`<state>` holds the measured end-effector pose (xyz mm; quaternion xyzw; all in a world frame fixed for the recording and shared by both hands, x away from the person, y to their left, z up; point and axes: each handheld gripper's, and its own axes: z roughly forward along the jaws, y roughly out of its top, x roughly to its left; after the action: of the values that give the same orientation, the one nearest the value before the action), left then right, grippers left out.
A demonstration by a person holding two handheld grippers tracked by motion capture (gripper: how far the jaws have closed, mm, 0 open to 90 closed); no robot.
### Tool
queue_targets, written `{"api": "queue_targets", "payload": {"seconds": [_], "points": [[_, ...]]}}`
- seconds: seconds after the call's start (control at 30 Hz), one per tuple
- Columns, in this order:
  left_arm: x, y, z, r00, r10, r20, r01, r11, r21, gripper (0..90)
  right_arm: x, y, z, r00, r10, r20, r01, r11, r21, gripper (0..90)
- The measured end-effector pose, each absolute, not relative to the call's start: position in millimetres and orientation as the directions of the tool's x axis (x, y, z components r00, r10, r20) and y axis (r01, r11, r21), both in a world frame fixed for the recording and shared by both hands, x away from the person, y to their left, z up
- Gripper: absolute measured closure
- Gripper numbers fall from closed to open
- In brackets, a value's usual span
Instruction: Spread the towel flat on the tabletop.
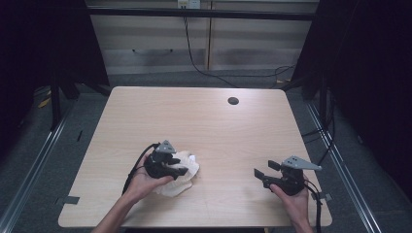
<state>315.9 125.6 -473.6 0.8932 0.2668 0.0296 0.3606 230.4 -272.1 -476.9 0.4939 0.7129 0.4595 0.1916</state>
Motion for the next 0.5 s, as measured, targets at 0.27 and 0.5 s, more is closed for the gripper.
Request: {"api": "queue_targets", "payload": {"seconds": [0.27,0.5], "points": [[302,148,-476,0.911,0.384,-0.148,0.376,-0.628,0.682,85.6,231,-272,-477,-0.436,0.882,0.182,0.531,0.089,0.843,29.5],[299,173,-480,0.894,0.406,-0.191,0.42,-0.605,0.676,68.9,232,-271,-478,-0.433,0.883,0.181,0.535,0.09,0.84,29.5]]}}
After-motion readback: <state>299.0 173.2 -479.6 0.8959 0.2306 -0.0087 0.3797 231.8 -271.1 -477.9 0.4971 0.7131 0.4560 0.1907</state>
